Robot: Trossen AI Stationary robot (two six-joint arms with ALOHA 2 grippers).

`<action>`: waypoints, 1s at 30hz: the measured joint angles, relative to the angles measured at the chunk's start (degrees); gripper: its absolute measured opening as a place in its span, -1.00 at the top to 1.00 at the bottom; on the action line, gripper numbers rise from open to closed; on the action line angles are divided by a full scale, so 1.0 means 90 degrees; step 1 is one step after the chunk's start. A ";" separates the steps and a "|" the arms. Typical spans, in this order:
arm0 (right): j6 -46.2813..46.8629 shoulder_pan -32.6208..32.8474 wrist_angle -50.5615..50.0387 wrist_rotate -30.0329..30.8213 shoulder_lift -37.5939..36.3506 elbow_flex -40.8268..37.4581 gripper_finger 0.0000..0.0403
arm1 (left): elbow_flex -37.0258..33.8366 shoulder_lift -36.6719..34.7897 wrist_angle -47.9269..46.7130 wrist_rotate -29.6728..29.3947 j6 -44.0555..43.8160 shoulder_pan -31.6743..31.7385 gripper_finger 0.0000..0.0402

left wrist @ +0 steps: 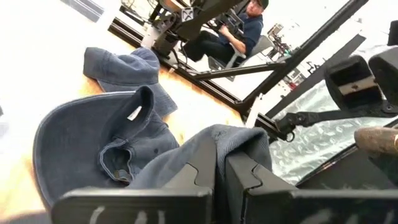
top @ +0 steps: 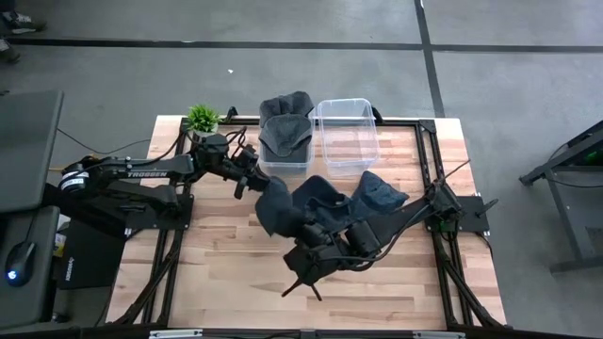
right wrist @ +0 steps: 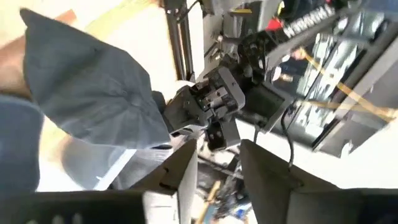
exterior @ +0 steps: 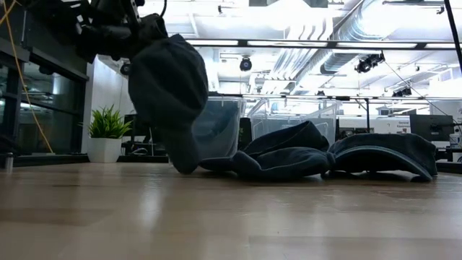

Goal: Pick & Place hat
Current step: Put the left blue cap into the right transparent bin

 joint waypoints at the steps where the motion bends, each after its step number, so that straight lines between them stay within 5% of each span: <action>1: 0.0234 -0.0007 -0.0025 0.0086 0.0000 0.0000 0.38 | 0.0000 0.0000 -0.0002 -0.0026 0.0000 0.0000 1.00; 18: 0.5298 -0.0606 -0.0826 0.0398 -0.0172 -0.0007 0.10 | 0.0005 0.0000 0.1209 -0.0449 -0.0546 -0.0002 1.00; 24: 0.6009 -0.0760 -0.0739 -0.0317 -0.0461 -0.0005 0.09 | 0.0381 0.0000 0.1275 -0.0730 -0.0524 -0.0003 1.00; 30: 0.6203 -0.0754 -0.0725 -0.1909 -0.0561 -0.0005 0.09 | 0.0956 0.0000 0.1256 -0.0802 -0.0350 -0.0221 1.00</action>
